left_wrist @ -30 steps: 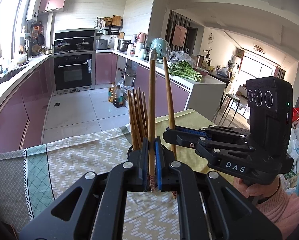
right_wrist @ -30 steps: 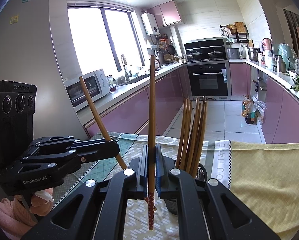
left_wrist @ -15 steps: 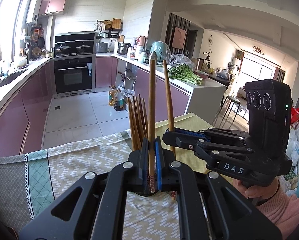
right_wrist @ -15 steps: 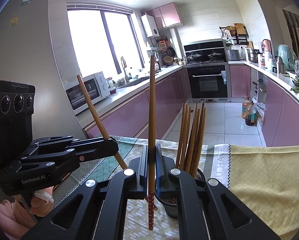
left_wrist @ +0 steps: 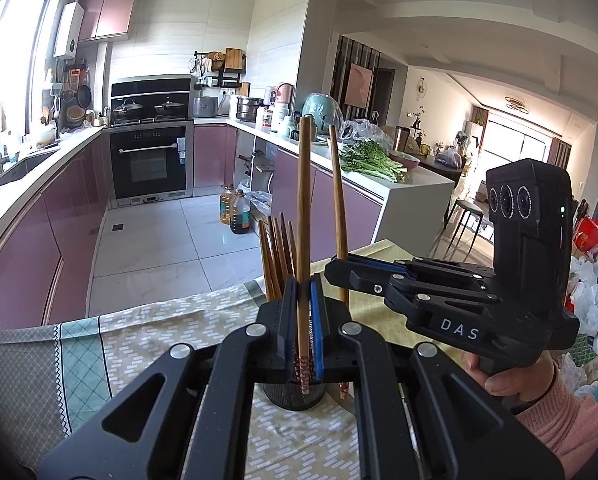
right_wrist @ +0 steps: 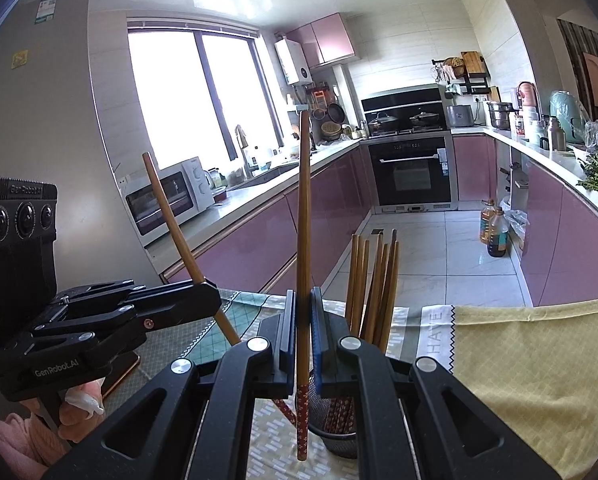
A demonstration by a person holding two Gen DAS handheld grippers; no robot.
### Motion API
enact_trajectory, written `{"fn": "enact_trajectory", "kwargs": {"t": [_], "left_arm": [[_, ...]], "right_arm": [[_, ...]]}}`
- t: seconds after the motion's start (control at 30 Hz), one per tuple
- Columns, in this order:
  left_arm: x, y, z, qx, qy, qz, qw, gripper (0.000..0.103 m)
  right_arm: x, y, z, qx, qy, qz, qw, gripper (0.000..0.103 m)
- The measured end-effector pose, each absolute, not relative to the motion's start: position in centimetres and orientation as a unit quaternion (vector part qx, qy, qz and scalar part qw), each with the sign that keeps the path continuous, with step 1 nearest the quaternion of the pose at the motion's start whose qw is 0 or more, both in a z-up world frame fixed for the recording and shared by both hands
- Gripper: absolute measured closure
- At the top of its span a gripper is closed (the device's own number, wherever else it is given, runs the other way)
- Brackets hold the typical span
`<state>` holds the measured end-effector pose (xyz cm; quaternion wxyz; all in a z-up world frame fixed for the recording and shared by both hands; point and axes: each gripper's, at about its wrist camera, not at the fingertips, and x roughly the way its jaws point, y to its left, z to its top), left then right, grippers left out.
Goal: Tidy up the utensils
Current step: 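Lower both held chopsticks tip-first into the mesh holder among the others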
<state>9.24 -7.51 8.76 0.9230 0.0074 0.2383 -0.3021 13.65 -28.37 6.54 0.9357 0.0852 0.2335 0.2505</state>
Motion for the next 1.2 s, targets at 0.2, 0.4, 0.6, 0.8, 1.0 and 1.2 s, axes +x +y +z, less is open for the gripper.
{"fn": "enact_trajectory", "kwargs": {"t": [0.2,0.4,0.6,0.8,1.0,1.2], "left_arm": [[9.3,-7.9,9.6,0.007,0.229,-0.302,0.925,0.096],[9.0,-8.1,9.9,0.009,0.223,-0.301,0.927,0.096],[9.6,-8.7,9.8,0.01,0.227,-0.298,0.927,0.096],[9.8,-9.2,9.6,0.018,0.231,-0.296,0.927,0.096],[10.3,-8.8,9.7,0.017,0.237,-0.298,0.925,0.096],[10.7,-8.7,9.8,0.019,0.242,-0.296,0.924,0.096]], "right_arm": [[14.2,-28.4,7.0,0.087,0.229,0.247,0.938,0.097],[14.7,-28.5,6.9,0.087,0.226,0.237,0.941,0.097],[15.2,-28.7,6.5,0.091,0.224,0.225,0.944,0.097],[15.7,-28.5,6.1,0.092,0.224,0.215,0.946,0.097],[16.2,-28.4,5.6,0.092,0.227,0.21,0.947,0.097],[16.1,-28.0,5.4,0.09,0.229,0.206,0.947,0.097]]}}
